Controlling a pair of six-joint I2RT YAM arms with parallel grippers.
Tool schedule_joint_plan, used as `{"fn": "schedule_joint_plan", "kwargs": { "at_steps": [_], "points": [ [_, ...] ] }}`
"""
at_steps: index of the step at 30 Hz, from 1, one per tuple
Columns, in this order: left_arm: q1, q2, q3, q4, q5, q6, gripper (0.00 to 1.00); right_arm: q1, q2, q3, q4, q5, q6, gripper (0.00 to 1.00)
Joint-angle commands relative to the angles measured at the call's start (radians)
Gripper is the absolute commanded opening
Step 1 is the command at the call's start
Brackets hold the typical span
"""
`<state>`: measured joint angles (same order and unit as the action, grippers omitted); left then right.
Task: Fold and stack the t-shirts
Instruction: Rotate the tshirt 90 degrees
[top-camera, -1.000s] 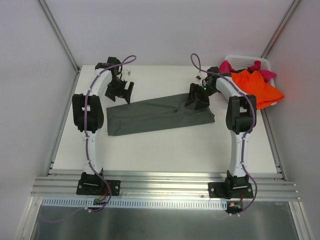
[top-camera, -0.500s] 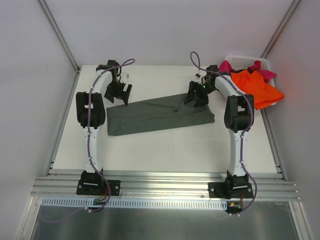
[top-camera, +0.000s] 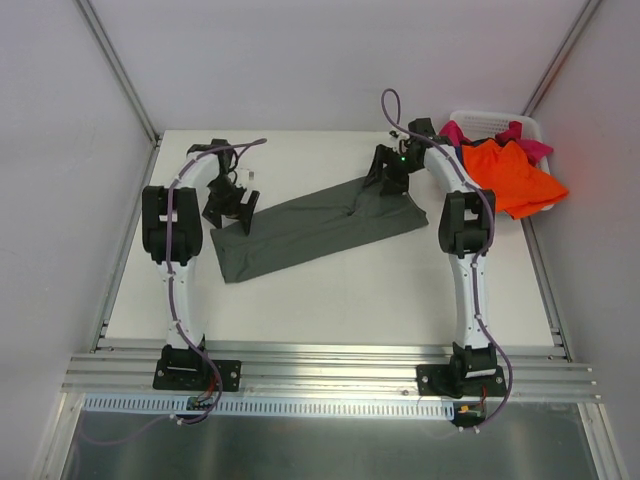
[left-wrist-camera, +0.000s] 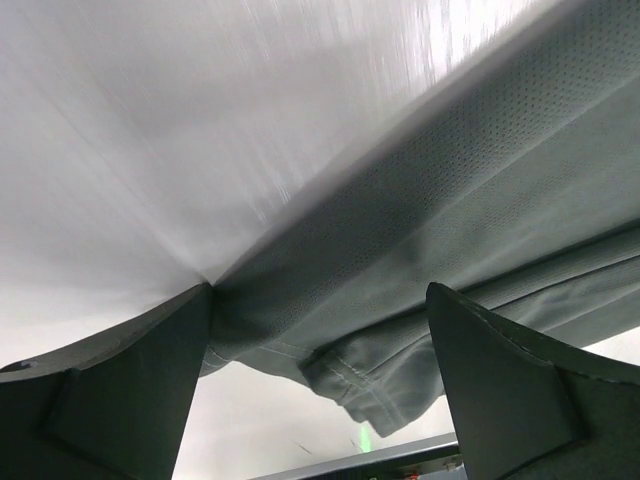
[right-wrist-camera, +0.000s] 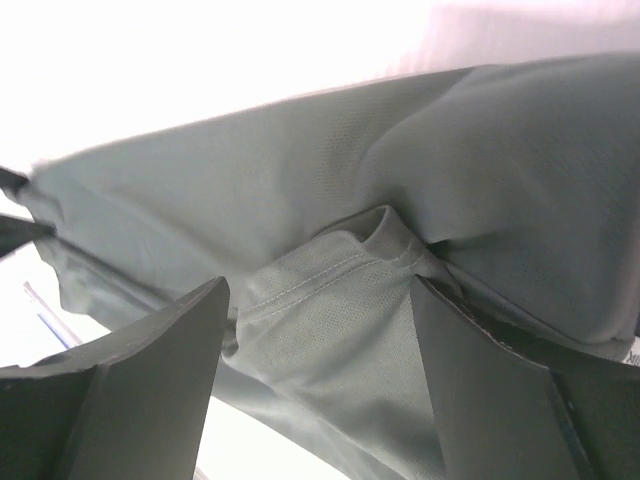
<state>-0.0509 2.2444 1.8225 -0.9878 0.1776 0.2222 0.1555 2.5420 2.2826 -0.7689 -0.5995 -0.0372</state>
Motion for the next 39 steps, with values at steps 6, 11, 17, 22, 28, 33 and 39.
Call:
{"fn": "schedule_joint_plan", "kwargs": {
  "at_steps": [6,11,17,22,28,33,39],
  "points": [
    [-0.035,-0.169,-0.195,-0.034,0.013,-0.012,0.88,0.003,0.11,0.185,0.166,-0.029,0.143,0.78],
    [-0.116,-0.244,-0.281,-0.022,-0.001,-0.021,0.88,0.003,0.121,0.236,0.35,-0.054,0.229,0.78],
    [-0.116,-0.302,-0.256,-0.022,-0.049,-0.012,0.89,-0.001,0.011,0.247,0.347,-0.014,0.145,0.78],
    [-0.047,-0.296,-0.151,-0.02,-0.014,-0.011,0.89,-0.005,-0.237,0.07,0.252,-0.01,0.083,0.79],
    [0.016,-0.183,-0.02,-0.002,0.028,-0.017,0.89,-0.013,-0.429,-0.289,0.211,-0.049,0.174,0.79],
    [0.016,-0.1,0.063,-0.005,0.072,-0.029,0.89,-0.011,-0.486,-0.481,0.192,-0.062,0.172,0.79],
    [0.016,-0.075,0.051,-0.012,0.108,-0.037,0.89,-0.02,-0.437,-0.552,0.161,-0.028,0.129,0.79]
  ]
}}
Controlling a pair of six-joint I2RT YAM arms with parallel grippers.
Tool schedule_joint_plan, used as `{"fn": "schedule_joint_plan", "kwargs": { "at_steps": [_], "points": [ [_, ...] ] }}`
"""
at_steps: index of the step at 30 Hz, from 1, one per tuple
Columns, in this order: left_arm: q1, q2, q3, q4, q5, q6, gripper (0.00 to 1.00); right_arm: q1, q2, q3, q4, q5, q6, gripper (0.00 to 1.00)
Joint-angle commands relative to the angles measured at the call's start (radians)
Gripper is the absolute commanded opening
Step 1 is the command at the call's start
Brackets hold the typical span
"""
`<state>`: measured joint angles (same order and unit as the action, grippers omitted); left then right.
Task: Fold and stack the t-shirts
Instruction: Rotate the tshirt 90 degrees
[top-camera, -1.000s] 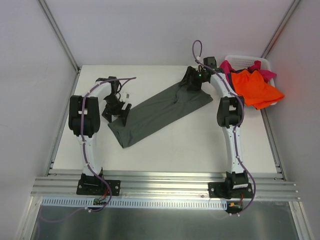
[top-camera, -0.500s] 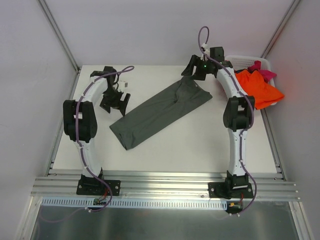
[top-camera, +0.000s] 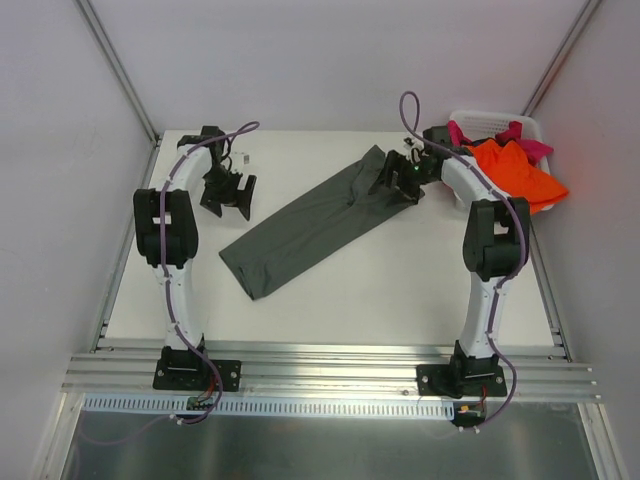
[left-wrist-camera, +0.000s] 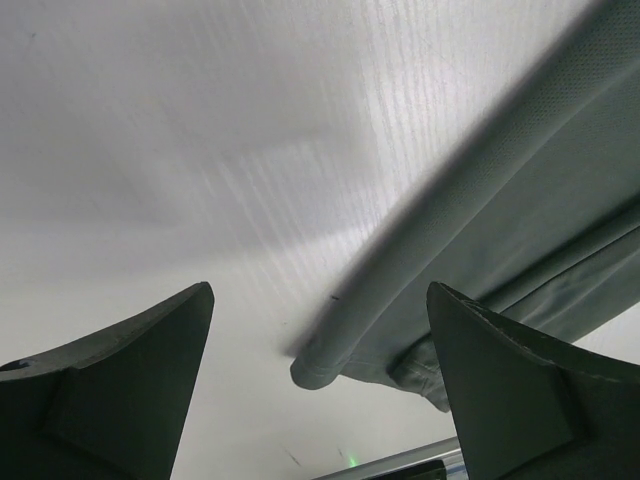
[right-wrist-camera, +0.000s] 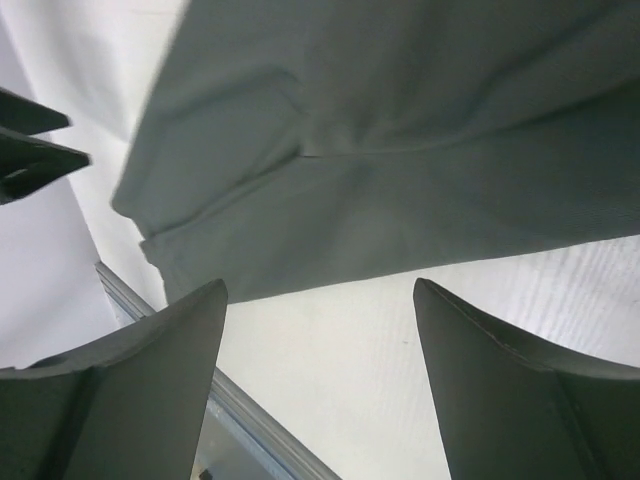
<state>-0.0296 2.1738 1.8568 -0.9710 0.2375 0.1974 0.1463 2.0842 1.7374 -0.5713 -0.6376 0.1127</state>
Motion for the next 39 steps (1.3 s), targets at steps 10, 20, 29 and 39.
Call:
{"fn": "schedule_joint_plan", "kwargs": {
  "at_steps": [10,20,29,39],
  "points": [
    [-0.006,-0.019,-0.103,-0.04,0.092,-0.003,0.89,-0.022,0.169,0.068,-0.076,0.047,-0.074,0.8],
    [-0.01,-0.089,-0.287,-0.048,0.128,-0.012,0.88,-0.024,0.307,0.227,-0.094,0.065,-0.085,0.8],
    [-0.062,-0.193,-0.471,-0.037,0.137,-0.015,0.88,-0.017,0.427,0.413,-0.091,0.067,-0.079,0.8],
    [-0.136,-0.321,-0.634,-0.014,0.122,-0.015,0.88,0.004,0.49,0.51,-0.065,0.035,-0.058,0.81]
  ]
}}
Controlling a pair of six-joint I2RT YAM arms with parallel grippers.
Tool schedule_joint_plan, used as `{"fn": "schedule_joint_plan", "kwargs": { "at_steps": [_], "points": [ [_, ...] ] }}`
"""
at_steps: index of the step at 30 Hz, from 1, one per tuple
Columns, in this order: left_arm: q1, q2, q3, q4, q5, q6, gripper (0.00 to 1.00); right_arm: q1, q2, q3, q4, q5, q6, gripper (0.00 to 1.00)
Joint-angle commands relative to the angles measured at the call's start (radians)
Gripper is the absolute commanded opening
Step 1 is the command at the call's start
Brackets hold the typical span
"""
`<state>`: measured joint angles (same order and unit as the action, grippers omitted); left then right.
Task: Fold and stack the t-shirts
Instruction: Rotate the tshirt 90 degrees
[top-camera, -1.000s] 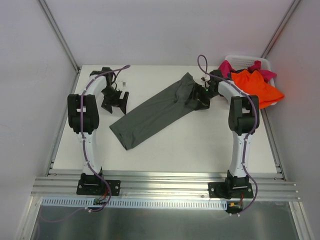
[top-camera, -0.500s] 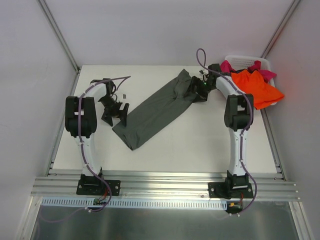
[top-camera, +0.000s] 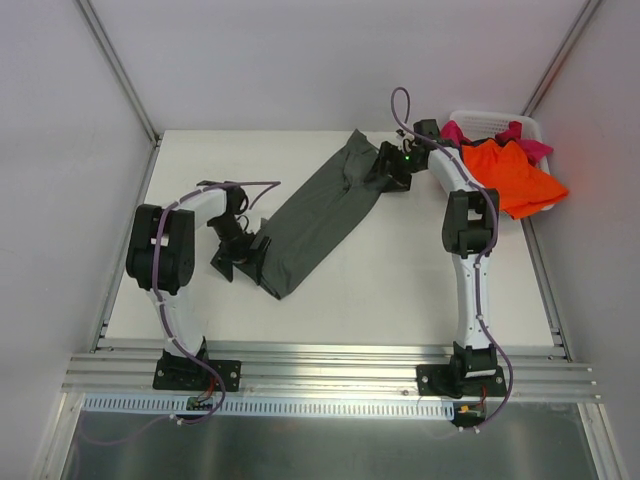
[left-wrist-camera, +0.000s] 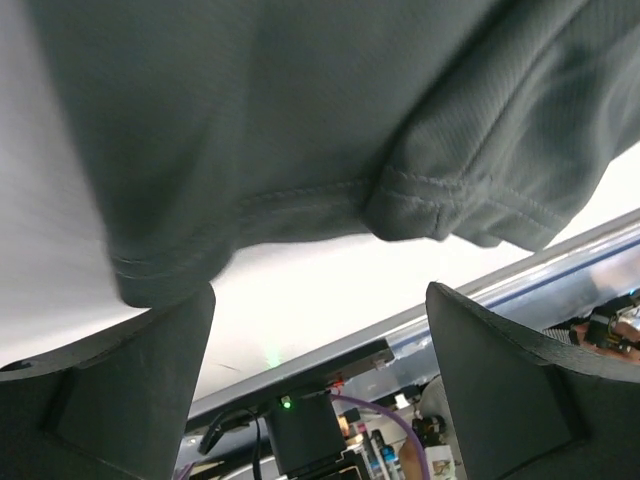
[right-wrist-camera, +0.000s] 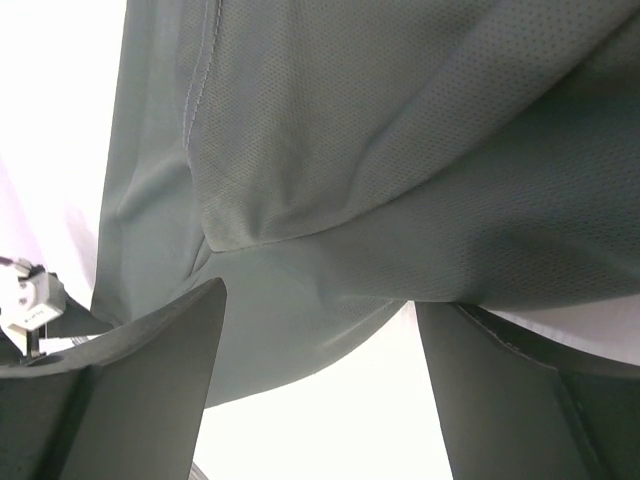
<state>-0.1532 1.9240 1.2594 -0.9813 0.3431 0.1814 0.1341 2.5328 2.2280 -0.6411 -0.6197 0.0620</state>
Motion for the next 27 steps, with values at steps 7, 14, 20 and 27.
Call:
{"fn": "schedule_joint_plan", "kwargs": {
  "at_steps": [7,14,20,27],
  "points": [
    [-0.025,-0.17,-0.042,-0.013,-0.013,0.013,0.86,0.021,-0.058,-0.07,-0.009,-0.008,-0.002,0.8],
    [-0.026,-0.126,0.222,-0.057,-0.007,0.023,0.85,0.007,-0.19,-0.084,-0.04,0.011,-0.018,0.8],
    [-0.049,-0.004,0.374,-0.057,0.016,0.007,0.84,0.009,-0.204,-0.034,-0.006,-0.005,0.016,0.8],
    [-0.095,0.151,0.485,-0.054,0.031,0.007,0.84,0.01,-0.086,0.039,0.098,0.009,0.071,0.8]
  ]
}}
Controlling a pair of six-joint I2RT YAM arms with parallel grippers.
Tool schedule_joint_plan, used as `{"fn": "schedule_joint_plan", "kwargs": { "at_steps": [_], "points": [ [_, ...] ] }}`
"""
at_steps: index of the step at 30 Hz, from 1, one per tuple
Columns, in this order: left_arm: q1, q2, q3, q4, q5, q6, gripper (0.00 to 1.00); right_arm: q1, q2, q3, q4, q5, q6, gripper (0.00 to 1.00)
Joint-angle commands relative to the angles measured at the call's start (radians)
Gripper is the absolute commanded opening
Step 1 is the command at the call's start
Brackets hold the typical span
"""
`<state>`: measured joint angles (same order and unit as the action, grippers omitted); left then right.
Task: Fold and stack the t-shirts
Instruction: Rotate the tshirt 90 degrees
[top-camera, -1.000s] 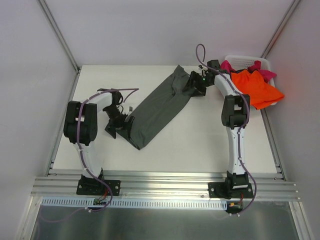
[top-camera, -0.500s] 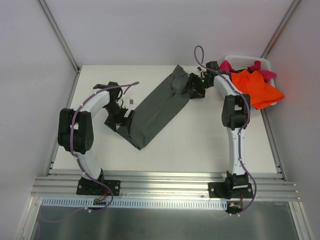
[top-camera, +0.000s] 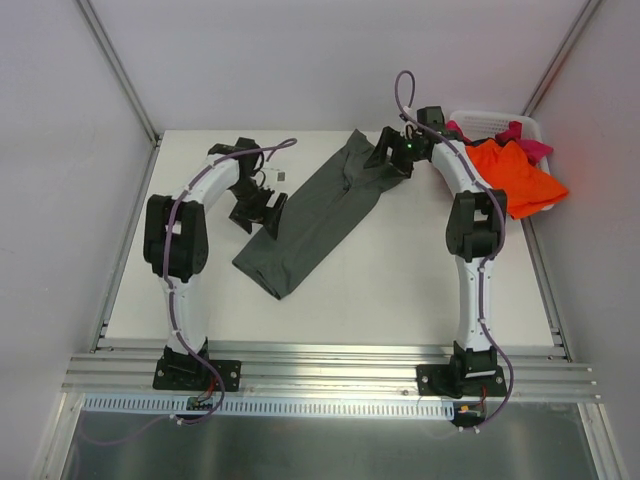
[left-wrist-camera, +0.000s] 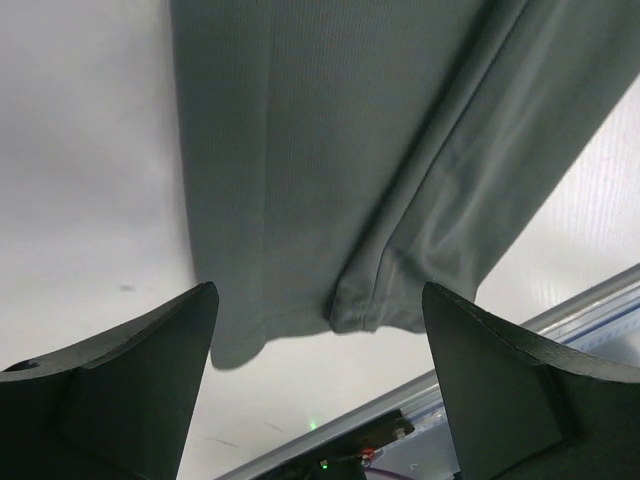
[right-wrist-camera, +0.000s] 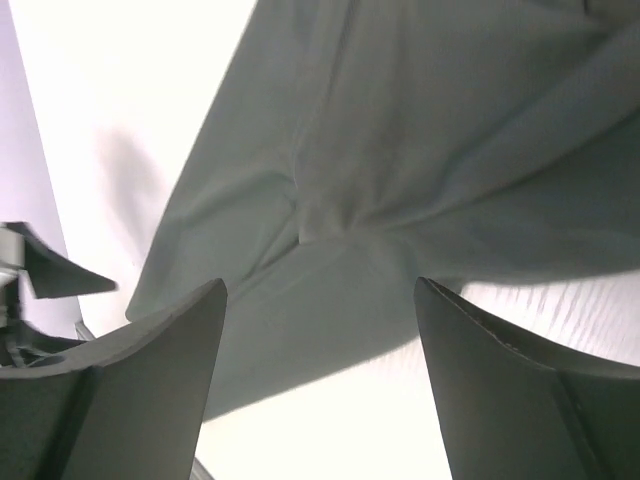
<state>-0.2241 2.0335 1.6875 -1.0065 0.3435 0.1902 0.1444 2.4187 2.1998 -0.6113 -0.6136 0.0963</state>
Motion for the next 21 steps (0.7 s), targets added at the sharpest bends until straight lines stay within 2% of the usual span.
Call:
{"fn": "schedule_joint_plan", "kwargs": {
  "at_steps": [1,6,21],
  "points": [
    [-0.029,0.054,0.075,-0.029,0.032,-0.001,0.84,0.0,0.054,0.075,0.077,0.003,0.043,0.8],
    [-0.047,0.102,0.066,-0.03,0.035,-0.001,0.84,0.001,0.115,0.106,0.105,0.018,0.057,0.8],
    [-0.064,0.134,-0.101,-0.023,0.089,-0.021,0.85,0.014,0.221,0.153,0.165,-0.015,0.157,0.8]
  ]
}}
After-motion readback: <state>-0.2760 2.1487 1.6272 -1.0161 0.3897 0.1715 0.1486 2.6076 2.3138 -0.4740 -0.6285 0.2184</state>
